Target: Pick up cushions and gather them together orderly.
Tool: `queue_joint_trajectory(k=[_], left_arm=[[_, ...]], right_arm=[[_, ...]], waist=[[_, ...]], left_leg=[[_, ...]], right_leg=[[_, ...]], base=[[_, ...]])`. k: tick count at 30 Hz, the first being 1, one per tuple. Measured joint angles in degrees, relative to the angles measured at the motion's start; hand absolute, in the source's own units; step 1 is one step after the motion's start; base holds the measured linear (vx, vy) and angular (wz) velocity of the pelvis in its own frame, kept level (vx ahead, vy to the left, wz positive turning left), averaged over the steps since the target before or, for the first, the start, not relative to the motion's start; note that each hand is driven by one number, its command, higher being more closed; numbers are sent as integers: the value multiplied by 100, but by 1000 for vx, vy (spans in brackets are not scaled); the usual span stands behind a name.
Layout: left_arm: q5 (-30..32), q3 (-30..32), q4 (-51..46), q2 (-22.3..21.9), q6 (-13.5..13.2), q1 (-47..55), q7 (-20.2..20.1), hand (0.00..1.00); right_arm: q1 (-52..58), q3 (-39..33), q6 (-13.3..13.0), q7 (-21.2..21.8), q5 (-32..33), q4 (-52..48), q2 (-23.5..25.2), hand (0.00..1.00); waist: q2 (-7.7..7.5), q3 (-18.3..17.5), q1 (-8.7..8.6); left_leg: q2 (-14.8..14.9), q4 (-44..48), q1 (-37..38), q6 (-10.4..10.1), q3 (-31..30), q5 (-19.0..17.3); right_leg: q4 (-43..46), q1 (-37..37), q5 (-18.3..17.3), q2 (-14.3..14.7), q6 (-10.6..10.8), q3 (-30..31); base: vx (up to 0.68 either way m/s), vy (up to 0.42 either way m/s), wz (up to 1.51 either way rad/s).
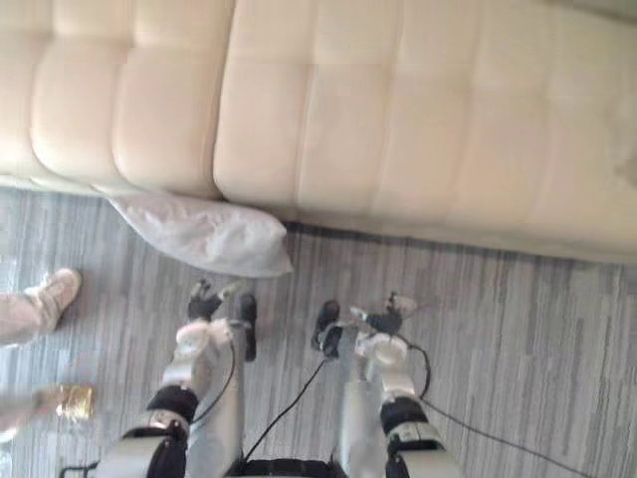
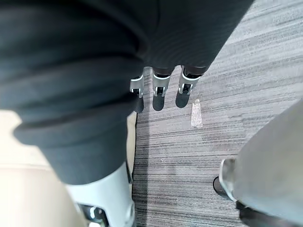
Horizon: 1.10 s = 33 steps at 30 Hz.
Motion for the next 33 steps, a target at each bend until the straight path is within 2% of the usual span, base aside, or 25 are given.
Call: queue_joint_trajectory(k=[5,8,10,16,21,26,28,29,30,31,33], left_arm=[[209,-21,515,-12,23,757,-188,0],[376,-23,764,-89,40,1045,-287,0],[469,-21,895,-135,62,1144,-324,0],[654,-17,1113,-208,131,1368,-495,0],[718,-16,1113,-213,133,1500,-515,0],[722,-54,1109,-218,136,1528,-549,0],[723,-211,1074,-219,133,1487,-551,0],[720,-258,988,-212,132,1483,-548,0],[718,-257,948,-218,128,1479,-546,0],[719,-256,927,-272,125,1427,-542,0],[726,-273,924,-255,122,1438,-540,0]], right_arm=[[992,-164,16,232,-172,251,202,0],[1315,-294,59,349,-214,376,212,0],[1379,-372,82,398,-335,518,222,0],[1477,-628,131,561,-573,731,332,0],[1533,-710,132,613,-620,797,384,0],[1432,-644,128,613,-622,920,355,0],[1310,-598,132,603,-620,920,317,0],[1194,-601,139,583,-618,919,316,0],[1159,-602,142,575,-617,907,316,0],[1079,-618,172,545,-616,896,246,0],[1042,-664,178,528,-615,872,171,0]], waist=[[3,-1048,-3],[61,-1512,-6],[94,-1665,-5],[245,-1941,-13],[258,-2065,-12],[288,-2107,-4],[332,-2055,4],[297,-2035,-19],[303,-2025,-25],[389,-1938,0],[319,-1885,-9]], left_leg=[[21,-810,1031,-25,86,73],[20,-1140,1476,-23,178,83],[11,-1313,1695,2,235,102],[-37,-1650,2265,20,309,114],[-74,-1821,2570,41,275,128],[-188,-1790,2376,118,-21,211],[-269,-1541,1914,110,-169,318],[-306,-1528,1650,116,-30,506],[-273,-1507,1556,128,196,510],[1,-1063,1416,351,986,202],[280,-457,1518,438,1469,-190]], right_leg=[[-768,982,61,96,122,-86],[-1063,1374,85,103,196,-56],[-1214,1565,131,111,224,-30],[-1622,2145,222,120,357,-17],[-1892,2537,277,123,424,-97],[-2011,2609,331,63,448,-377],[-1802,2383,321,-62,451,-656],[-1751,2172,341,-266,411,-840],[-1732,2109,346,-315,391,-946],[-1618,2033,367,-429,356,-1165],[-1481,2068,366,-671,359,-1307]], base=[[188,15,-1],[196,41,-7],[138,52,-9],[93,53,-2],[56,34,8],[-20,14,34],[-110,17,71],[-125,52,73],[-124,88,92],[-86,88,69],[-94,150,71]])
